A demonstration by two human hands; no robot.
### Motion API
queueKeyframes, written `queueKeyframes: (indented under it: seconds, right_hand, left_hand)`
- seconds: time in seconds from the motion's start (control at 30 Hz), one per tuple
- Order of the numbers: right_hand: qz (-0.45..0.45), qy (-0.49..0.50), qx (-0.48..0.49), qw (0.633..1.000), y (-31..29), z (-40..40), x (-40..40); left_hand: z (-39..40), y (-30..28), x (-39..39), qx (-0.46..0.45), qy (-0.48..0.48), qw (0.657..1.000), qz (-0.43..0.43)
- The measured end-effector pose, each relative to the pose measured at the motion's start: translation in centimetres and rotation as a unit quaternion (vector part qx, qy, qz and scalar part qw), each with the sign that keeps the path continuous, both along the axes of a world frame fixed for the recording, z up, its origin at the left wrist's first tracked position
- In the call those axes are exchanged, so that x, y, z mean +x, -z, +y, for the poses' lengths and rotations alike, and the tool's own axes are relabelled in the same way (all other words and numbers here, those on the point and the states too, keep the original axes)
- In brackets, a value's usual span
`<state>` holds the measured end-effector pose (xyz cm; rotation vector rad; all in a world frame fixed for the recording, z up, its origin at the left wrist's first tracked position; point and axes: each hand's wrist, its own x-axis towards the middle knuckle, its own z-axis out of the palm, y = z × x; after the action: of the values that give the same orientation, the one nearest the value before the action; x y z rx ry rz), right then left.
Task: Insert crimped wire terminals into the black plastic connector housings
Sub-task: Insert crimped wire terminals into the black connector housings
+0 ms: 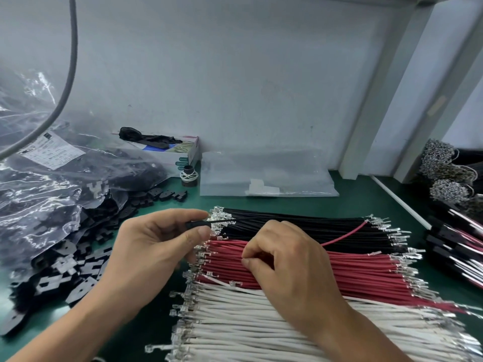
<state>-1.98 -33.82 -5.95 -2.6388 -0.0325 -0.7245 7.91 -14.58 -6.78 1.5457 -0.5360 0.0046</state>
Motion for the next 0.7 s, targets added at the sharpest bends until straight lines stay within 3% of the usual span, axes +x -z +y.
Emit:
queueKeyframes:
  seconds: [0.2, 0.37, 0.7]
  right_hand:
    - [-0.018, -0.015, -0.025, 0.999, -0.3, 0.4, 0.2]
    - [-0.045, -0.013, 0.018, 0.999, -0.2, -1.1, -0.2]
    - [-0.13, -0.049, 0.049, 0.989, -0.4, -1.0, -0.2]
  left_hand:
    - [0.1, -0.3, -0.1, -0.008, -0.007, 1.0, 0.011]
    - [0.4, -0.5, 0.2, -0.023, -0.008, 0.999, 0.035]
    - [0.7, 0.0, 0.6, -0.045, 0.111, 0.983, 0.141]
